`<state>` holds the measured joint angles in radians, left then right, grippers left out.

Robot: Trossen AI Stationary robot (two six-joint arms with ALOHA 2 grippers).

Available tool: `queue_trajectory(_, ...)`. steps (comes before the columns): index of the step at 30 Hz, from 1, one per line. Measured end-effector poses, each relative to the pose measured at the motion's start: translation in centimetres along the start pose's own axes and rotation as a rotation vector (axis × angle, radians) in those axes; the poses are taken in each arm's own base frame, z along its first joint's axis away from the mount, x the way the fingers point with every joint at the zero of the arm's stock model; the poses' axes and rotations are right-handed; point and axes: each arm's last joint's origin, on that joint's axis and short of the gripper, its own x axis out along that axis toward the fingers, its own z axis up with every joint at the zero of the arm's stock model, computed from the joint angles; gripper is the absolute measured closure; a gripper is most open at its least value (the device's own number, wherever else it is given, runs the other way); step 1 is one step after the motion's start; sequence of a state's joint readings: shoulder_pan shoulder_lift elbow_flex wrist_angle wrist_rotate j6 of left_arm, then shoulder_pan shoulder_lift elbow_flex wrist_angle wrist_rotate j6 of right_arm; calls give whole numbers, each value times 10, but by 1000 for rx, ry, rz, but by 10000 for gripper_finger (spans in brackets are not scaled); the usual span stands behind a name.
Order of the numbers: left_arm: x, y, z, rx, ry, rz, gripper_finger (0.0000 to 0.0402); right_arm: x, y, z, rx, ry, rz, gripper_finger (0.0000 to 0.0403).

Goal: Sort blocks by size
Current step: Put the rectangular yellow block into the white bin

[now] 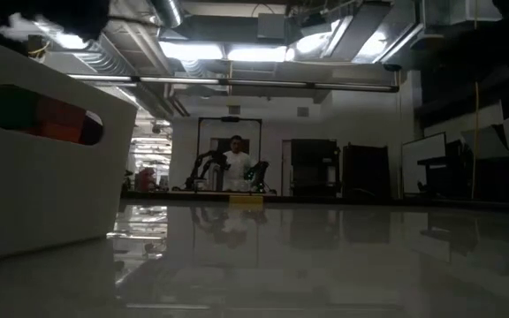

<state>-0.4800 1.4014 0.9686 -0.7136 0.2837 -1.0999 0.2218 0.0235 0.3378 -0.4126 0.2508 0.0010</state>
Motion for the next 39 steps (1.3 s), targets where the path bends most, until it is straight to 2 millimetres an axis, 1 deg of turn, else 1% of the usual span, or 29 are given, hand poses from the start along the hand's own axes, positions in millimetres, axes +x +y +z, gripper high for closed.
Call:
queue_trajectory(6, -25, 2, 18, 15, -159, -59, 194, 0, 0, 0, 1, 1, 0, 189)
queue_trajectory(12, -37, 7, 45, -11, -282, -133, 194, 0, 0, 0, 2, 1, 0, 189)
queue_trajectory(15, -44, 18, 64, 8, -401, -92, 194, 0, 0, 0, 2, 2, 0, 189)
queue_trajectory(18, -55, 32, 87, 46, -578, 1, 194, 0, 0, 0, 1, 2, 0, 189)
queue_trajectory(21, -69, 50, 117, 132, -784, 133, 194, 0, 0, 0, 1, 2, 0, 189)
queue_trajectory(25, -89, 77, 162, 316, -1024, 293, 194, 0, 0, 0, 1, 3, 1, 189)
queue_trajectory(27, -95, 96, 184, 365, -1100, 370, 194, 0, 0, 0, 1, 4, 0, 189)
queue_trajectory(29, -95, 117, 203, 377, -1136, 443, 194, 0, 0, -1, 0, 6, 1, 189)
queue_trajectory(32, -91, 153, 225, 315, -1156, 509, 194, 0, 0, 0, 0, 6, 1, 189)
queue_trajectory(34, -83, 176, 237, 247, -1148, 526, 194, 0, 0, 0, 0, 6, 1, 189)
queue_trajectory(37, -72, 208, 249, 129, -1134, 501, 194, 0, 0, 0, 0, 5, 1, 189)
queue_trajectory(39, -64, 223, 257, 46, -1118, 467, 194, 0, 0, 0, 0, 6, 1, 189)
